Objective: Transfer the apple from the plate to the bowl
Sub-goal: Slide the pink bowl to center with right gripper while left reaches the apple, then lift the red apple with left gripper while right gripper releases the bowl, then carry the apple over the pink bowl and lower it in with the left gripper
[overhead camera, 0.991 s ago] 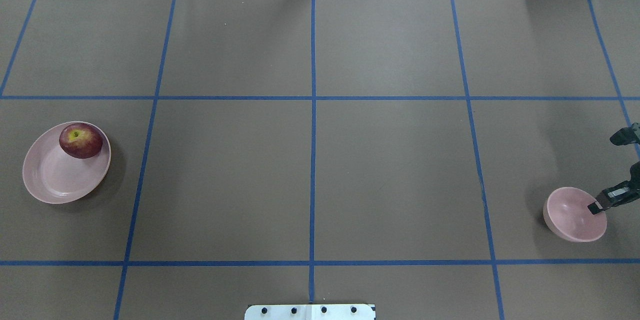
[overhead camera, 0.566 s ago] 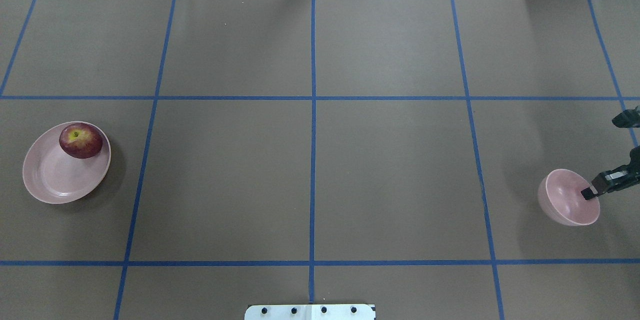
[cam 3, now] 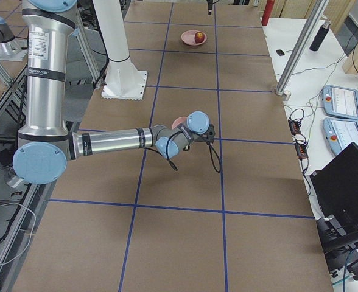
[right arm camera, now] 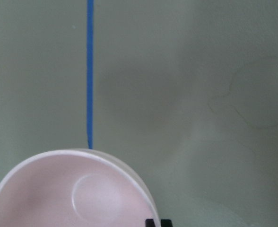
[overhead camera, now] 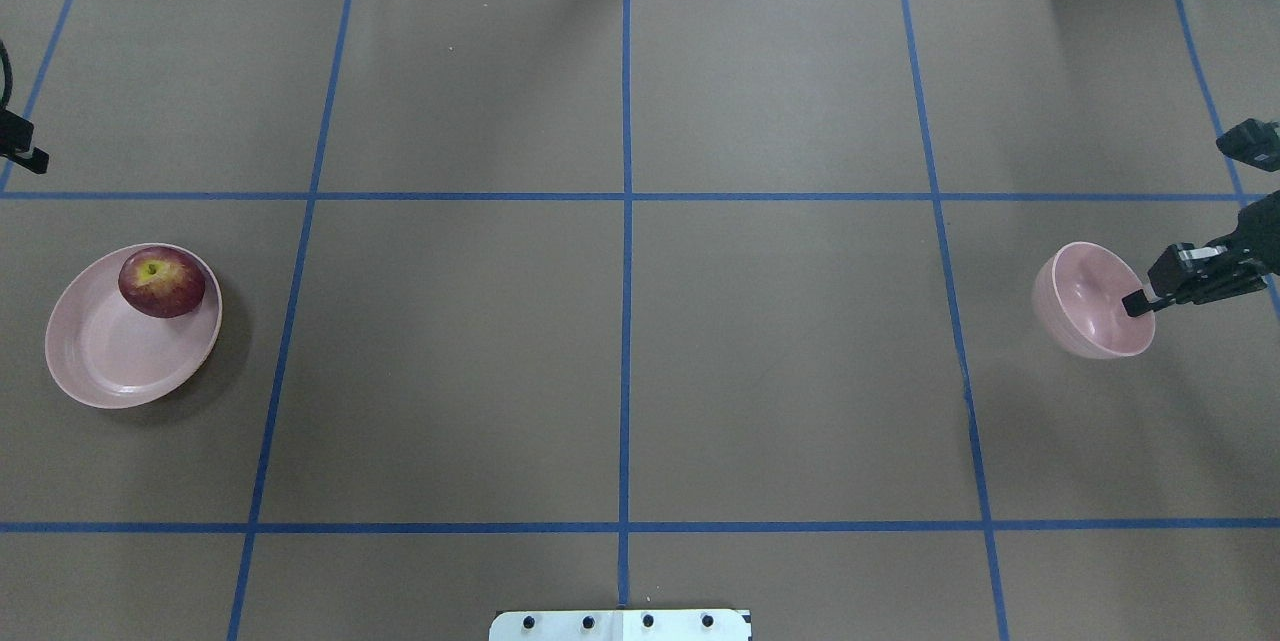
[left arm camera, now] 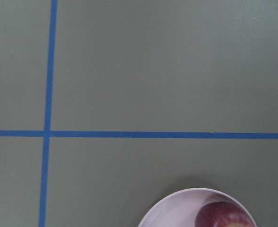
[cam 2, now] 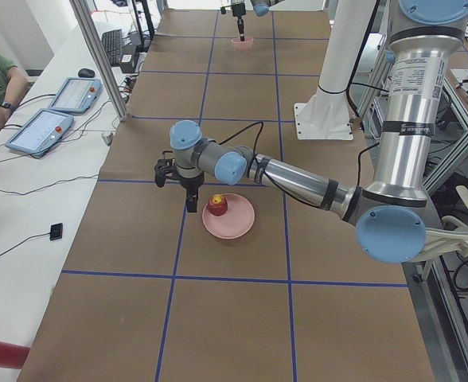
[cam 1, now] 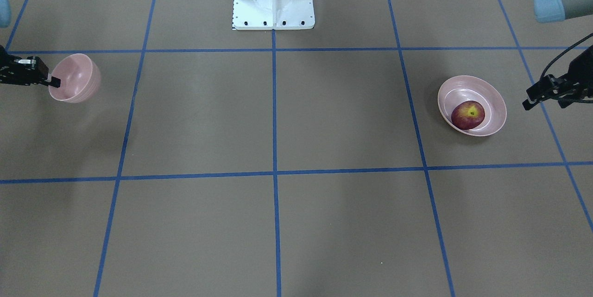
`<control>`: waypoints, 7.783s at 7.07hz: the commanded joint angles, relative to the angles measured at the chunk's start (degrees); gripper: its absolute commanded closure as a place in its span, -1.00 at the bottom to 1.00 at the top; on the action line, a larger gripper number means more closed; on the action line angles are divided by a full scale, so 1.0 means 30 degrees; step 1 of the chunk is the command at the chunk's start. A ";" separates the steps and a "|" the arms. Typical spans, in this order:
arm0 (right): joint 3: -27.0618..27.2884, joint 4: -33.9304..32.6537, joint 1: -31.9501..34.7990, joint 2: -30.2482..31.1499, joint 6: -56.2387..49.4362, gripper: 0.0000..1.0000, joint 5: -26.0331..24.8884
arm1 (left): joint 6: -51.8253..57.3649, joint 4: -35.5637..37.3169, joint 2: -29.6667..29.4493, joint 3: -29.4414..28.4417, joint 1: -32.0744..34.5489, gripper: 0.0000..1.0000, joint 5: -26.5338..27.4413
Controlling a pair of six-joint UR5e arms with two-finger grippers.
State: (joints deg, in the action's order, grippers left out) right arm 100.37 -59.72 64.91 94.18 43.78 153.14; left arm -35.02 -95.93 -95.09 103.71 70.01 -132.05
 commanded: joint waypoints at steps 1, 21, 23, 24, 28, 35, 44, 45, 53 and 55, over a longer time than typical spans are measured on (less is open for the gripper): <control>-0.0059 -0.0044 -0.0336 -0.1912 0.2908 1.00 -0.0042 | -0.2494 -0.0655 0.0025 0.0412 -0.2088 -0.97 0.0801; -0.0381 -0.6344 -0.6043 -1.1121 0.8989 1.00 -0.5833 | -0.3708 -0.0771 0.0318 0.0163 -0.5995 1.00 0.2448; -0.0759 -0.6372 -0.7770 -1.1412 0.8989 1.00 -0.7648 | -0.3032 0.4032 -0.1425 0.2687 -0.5994 1.00 0.2444; -0.2068 -0.6402 -0.8534 -1.2516 0.8989 1.00 -0.8703 | -0.3090 0.5854 -0.3122 0.2725 -0.5994 1.00 0.2386; -0.6822 -0.6139 -0.9128 -1.6185 0.8843 1.00 -1.0320 | -0.3587 0.6019 -0.3753 0.2990 -0.6024 1.00 0.1507; -0.8381 -0.4292 -0.7991 -1.6805 0.9019 -1.00 -0.9717 | -0.8672 0.5990 -0.7200 0.2058 -0.7978 1.00 0.1594; -0.2877 -0.9743 -0.3095 -1.1422 0.3809 -1.00 -0.8216 | -1.3813 0.0632 -1.6879 -0.9165 -1.0327 1.00 0.2235; -0.2582 -0.9771 -0.2919 -1.0950 0.2209 -1.00 -0.8216 | -1.3842 -0.0184 -1.6937 -0.9923 -1.0678 1.00 0.2587; -0.1876 -0.9828 -0.0868 -0.8719 -0.4453 -1.00 -0.7603 | -1.5305 -0.2888 -1.7114 -1.2216 -1.1151 -0.52 0.3469; -0.1905 -0.9685 -0.0051 -0.7877 -0.4487 -1.00 -0.7601 | -1.5220 -0.2800 -1.7027 -1.1663 -1.1121 -0.98 0.3498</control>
State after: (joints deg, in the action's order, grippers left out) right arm 94.69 -89.16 63.20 68.72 30.59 130.25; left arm -80.69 -104.48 -146.36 67.60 36.61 -121.62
